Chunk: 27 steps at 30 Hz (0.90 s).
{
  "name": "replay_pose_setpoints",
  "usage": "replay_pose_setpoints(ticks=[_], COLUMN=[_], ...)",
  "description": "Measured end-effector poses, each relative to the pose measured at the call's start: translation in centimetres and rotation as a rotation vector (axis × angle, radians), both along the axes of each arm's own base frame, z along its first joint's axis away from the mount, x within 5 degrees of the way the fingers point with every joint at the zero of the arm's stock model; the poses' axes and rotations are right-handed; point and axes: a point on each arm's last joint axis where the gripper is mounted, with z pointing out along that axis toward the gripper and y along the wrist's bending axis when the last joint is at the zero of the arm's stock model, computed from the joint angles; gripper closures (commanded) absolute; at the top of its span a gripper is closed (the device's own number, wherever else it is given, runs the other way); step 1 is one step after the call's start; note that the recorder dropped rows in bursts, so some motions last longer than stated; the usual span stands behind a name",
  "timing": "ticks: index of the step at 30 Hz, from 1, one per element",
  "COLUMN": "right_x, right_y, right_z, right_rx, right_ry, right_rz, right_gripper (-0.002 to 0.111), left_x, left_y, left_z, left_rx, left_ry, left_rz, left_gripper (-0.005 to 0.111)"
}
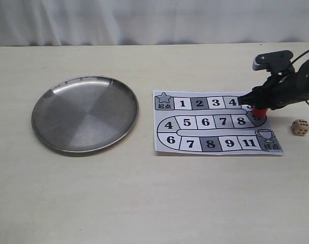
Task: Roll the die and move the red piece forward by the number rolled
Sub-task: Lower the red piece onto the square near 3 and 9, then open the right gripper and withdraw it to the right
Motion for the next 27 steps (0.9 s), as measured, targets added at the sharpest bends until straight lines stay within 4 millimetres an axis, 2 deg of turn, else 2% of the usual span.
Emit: replay_pose_setpoints(ticks=[11, 14, 16, 19, 23, 27], right_x=[-0.5, -0.5, -0.5, -1.0, -1.4, -1.3], right_y=[0.1, 0.1, 0.1, 0.2, 0.2, 0.3], right_z=[0.5, 0.5, 0.5, -0.2, -0.6, 0.7], right_rx=[0.03, 0.031, 0.031, 0.047, 0.07, 0.082], right_ry=[0.041, 0.043, 0.043, 0.101, 0.13, 0.118], right_rz=[-0.022, -0.022, -0.022, -0.031, -0.062, -0.072], right_gripper=[0.101, 0.084, 0.062, 0.042, 0.028, 0.029], left_x=[0.0, 0.0, 0.0, 0.0, 0.0, 0.0], left_y=[0.0, 0.0, 0.0, 0.0, 0.0, 0.0], left_z=[0.0, 0.0, 0.0, 0.0, 0.0, 0.0], left_rx=[0.0, 0.0, 0.0, 0.0, 0.0, 0.0], left_ry=[0.0, 0.0, 0.0, 0.0, 0.0, 0.0], left_rz=[0.0, 0.0, 0.0, 0.0, 0.0, 0.0], left_gripper=[0.107, 0.107, 0.107, 0.107, 0.107, 0.107])
